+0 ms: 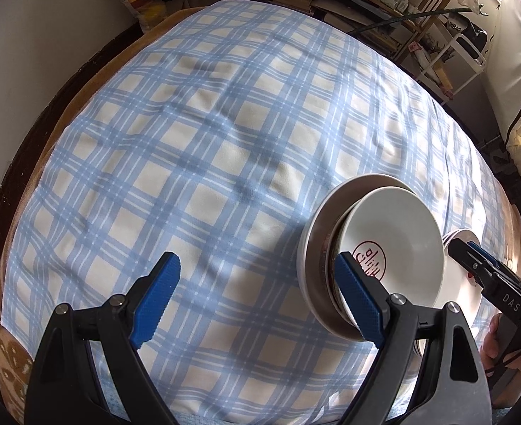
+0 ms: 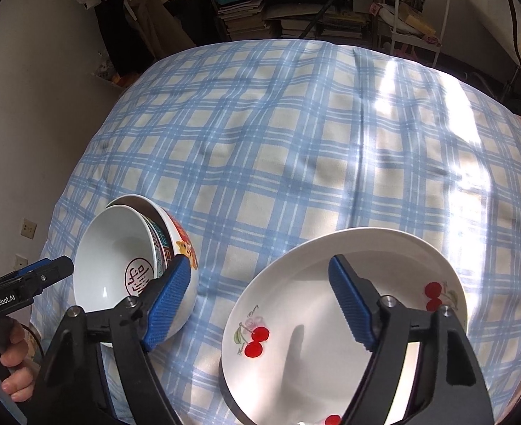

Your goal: Organize plates and bowls

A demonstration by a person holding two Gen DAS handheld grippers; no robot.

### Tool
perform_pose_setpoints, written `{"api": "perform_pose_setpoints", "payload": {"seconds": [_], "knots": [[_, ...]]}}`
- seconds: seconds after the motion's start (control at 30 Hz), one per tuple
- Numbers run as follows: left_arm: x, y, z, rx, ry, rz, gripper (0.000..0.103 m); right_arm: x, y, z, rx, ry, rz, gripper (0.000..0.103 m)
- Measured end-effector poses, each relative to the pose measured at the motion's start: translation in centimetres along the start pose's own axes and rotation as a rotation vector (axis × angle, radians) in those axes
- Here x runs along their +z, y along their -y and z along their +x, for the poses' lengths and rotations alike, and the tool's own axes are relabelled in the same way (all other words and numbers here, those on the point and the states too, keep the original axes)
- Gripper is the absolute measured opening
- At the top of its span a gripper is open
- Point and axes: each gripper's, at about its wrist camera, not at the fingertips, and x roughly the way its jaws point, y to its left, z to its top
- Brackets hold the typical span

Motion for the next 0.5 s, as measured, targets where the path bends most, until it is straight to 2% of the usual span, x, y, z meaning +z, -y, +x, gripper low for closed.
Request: {"api": "perform_pose_setpoints", "payload": {"seconds": [0.13, 0.5], "knots": [[0.0, -0.3, 0.1, 0.016, -0.008, -0.005, 0.088, -0.1, 0.0, 0.2, 0.022, -0.011, 0.003, 0.072], [0.1, -0.5, 1.3, 0.022, -0.05, -0.011, 0.088, -0.4, -0.5, 1.0, 0.106, -0.047, 0.021, 0.063]]}}
